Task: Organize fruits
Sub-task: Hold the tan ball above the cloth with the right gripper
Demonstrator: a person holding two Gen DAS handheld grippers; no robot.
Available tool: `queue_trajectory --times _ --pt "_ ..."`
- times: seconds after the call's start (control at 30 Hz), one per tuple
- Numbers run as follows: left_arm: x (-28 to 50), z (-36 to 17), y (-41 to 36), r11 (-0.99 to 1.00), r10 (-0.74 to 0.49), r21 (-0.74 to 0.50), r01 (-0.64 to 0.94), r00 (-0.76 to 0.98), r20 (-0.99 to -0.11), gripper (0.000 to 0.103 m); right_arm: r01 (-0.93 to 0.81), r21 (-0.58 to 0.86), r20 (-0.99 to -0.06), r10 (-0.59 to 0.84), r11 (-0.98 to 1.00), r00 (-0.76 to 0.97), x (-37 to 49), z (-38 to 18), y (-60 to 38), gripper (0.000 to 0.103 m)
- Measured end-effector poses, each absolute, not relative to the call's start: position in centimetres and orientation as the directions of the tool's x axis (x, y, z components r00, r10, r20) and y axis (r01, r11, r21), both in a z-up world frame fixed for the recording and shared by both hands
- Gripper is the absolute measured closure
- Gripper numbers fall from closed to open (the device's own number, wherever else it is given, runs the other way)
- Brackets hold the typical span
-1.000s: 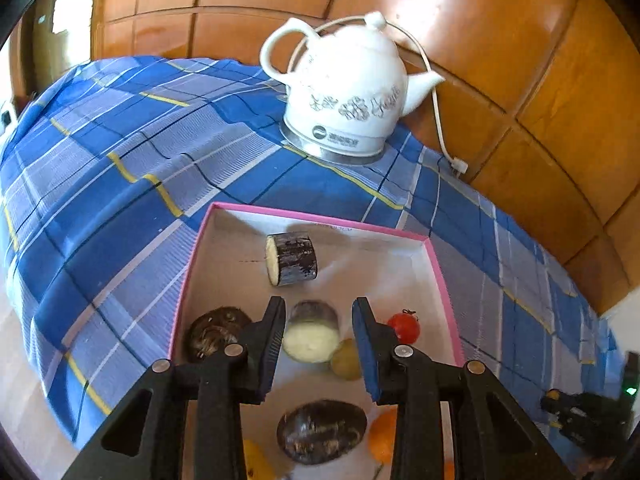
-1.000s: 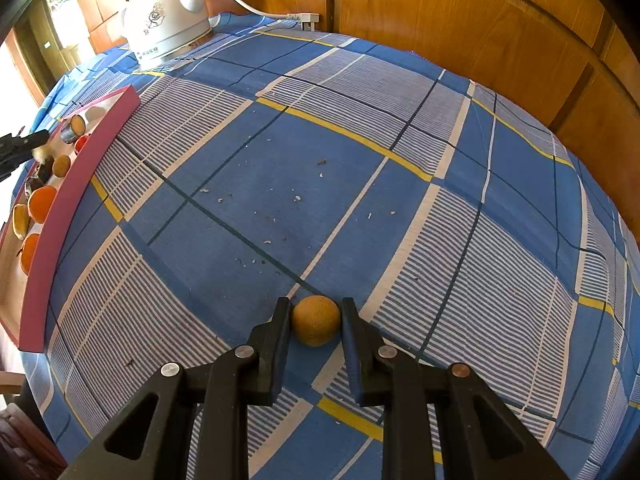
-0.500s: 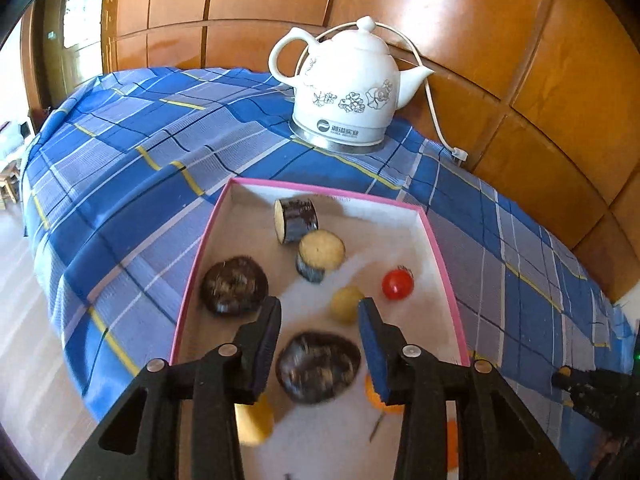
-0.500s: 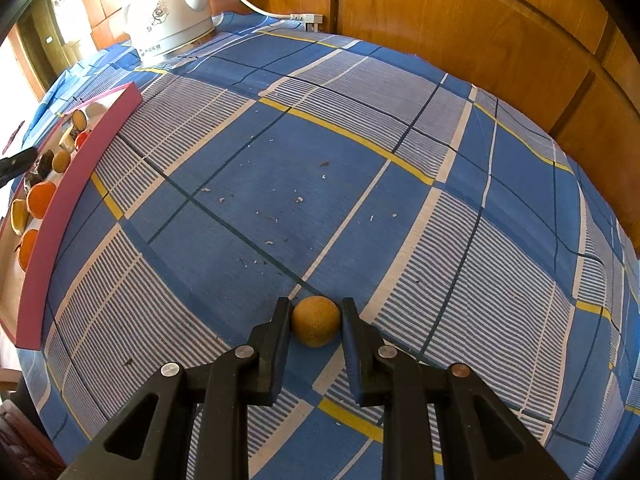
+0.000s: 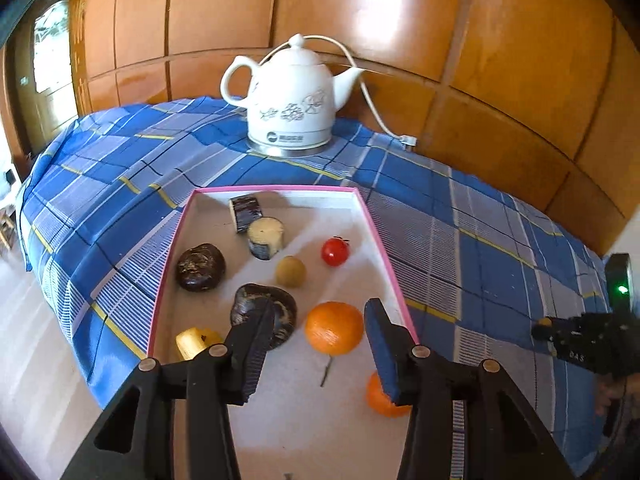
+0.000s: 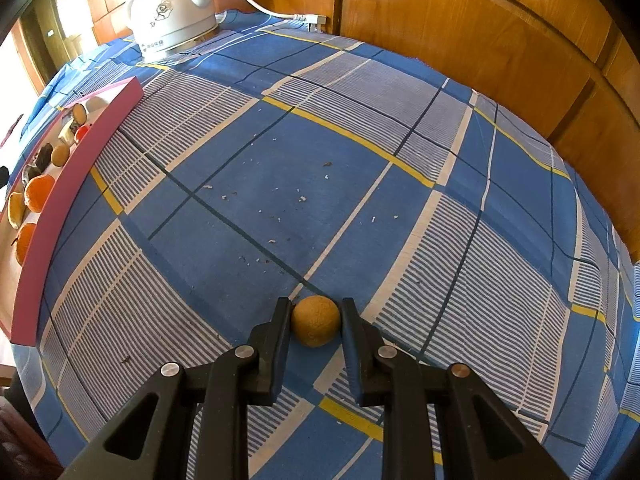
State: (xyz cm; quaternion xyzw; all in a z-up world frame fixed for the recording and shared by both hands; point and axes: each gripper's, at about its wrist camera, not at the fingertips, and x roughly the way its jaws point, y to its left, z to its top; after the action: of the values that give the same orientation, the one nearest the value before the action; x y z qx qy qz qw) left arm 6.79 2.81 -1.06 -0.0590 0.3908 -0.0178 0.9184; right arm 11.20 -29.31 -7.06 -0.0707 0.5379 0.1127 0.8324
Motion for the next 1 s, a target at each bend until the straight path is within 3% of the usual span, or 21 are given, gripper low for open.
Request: queue_trajectory --times 1.0 --pt "4.4 -1.5 3.9 0.993 -0.067 -0.115 -0.025 0.683 -0.727 0.048 -0.262 0.002 -0.907 0.112 0.965 0.406 11.1 -7.0 -29.3 0.079"
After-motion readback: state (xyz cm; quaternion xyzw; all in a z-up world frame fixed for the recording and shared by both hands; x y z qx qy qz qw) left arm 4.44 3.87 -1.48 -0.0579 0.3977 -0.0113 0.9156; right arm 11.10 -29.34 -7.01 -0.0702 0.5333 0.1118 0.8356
